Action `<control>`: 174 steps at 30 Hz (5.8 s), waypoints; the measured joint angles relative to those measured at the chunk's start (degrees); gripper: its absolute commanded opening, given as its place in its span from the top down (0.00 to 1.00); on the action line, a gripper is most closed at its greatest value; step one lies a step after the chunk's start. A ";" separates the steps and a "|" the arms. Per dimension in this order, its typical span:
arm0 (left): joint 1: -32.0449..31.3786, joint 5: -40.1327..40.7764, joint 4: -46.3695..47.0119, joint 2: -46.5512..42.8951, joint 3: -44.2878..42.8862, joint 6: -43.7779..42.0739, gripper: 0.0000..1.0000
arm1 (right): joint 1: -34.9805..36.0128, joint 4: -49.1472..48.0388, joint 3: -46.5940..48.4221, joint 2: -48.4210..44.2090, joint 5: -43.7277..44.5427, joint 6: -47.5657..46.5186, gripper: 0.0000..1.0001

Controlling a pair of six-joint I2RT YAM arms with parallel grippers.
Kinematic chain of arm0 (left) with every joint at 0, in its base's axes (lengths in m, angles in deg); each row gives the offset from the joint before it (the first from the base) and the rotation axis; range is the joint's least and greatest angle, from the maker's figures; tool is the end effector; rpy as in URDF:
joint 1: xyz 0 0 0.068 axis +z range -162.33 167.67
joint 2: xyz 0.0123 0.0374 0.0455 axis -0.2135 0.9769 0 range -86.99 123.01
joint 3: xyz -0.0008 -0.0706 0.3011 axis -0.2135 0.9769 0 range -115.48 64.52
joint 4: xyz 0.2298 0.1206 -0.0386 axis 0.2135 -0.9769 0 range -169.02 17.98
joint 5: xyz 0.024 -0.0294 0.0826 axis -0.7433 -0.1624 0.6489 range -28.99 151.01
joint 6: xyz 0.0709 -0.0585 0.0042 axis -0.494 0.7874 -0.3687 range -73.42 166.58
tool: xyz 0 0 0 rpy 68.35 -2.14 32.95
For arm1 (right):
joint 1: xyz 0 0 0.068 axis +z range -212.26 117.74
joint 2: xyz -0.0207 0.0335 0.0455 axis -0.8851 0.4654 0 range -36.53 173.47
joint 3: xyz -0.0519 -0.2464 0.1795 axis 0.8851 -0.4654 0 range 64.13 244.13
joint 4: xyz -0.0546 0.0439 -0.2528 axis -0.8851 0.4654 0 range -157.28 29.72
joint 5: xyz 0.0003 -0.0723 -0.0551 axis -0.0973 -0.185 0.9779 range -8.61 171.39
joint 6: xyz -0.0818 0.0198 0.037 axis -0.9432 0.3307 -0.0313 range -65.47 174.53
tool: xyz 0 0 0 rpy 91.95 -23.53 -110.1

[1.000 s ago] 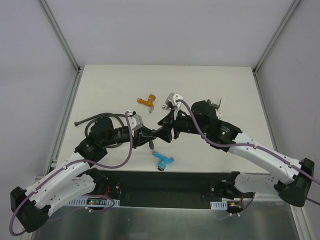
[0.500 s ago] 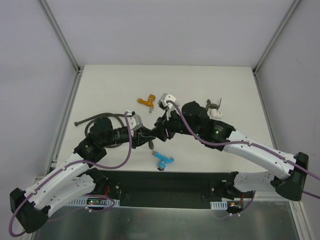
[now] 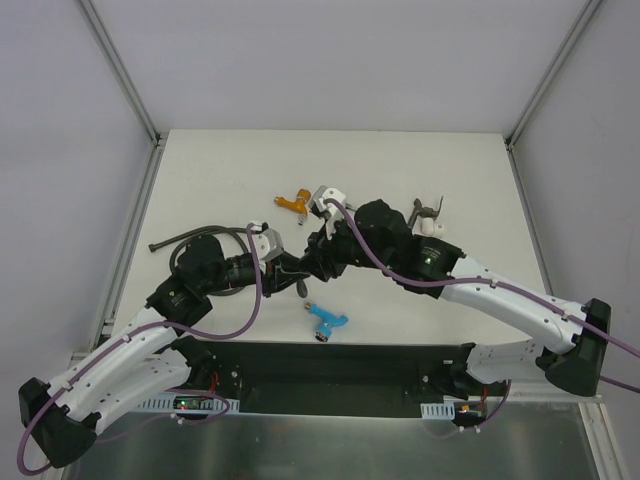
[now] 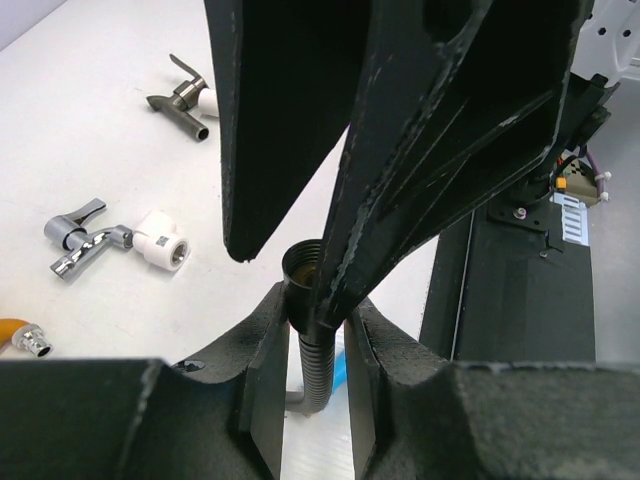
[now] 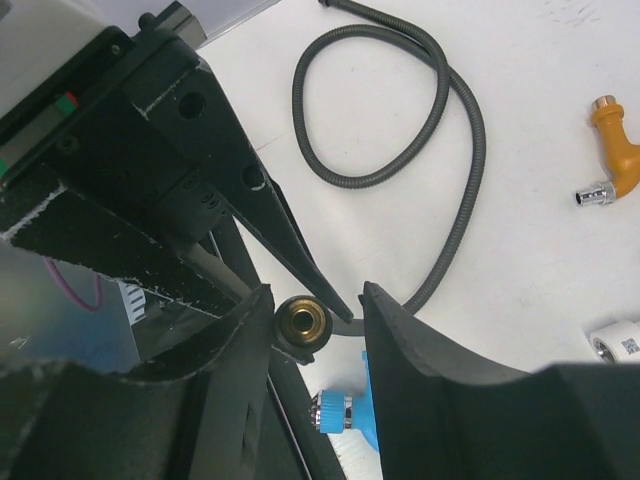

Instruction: Install the water faucets

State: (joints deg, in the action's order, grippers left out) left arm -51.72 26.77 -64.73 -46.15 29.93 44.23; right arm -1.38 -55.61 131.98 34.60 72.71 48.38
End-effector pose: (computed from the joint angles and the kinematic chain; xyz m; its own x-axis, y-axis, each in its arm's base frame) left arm 0.1136 -0.1535 0.3461 0.0532 0.0001 -0.9986 0.9580 0.2820 0.0510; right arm 0.1457 0.2872 0.4046 -0.0248 -0.2619 -0.9648 -0.9427 0.3273 -0.0646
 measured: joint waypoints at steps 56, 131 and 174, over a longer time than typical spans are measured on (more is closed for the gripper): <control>-0.39 7.72 3.85 -4.20 1.77 1.51 0.72 | 2.43 15.80 16.09 7.34 5.49 -0.24 0.98; -0.63 16.70 3.41 -5.18 2.69 0.35 1.00 | 3.06 15.39 6.47 -1.79 19.08 1.14 0.26; 3.87 37.73 -2.51 -9.51 1.29 2.82 1.00 | -21.20 22.16 -1.64 26.75 35.21 4.63 0.23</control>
State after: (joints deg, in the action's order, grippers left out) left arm -47.86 64.50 -67.24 -55.66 31.22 47.05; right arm -22.58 -33.45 130.34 61.35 107.92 53.01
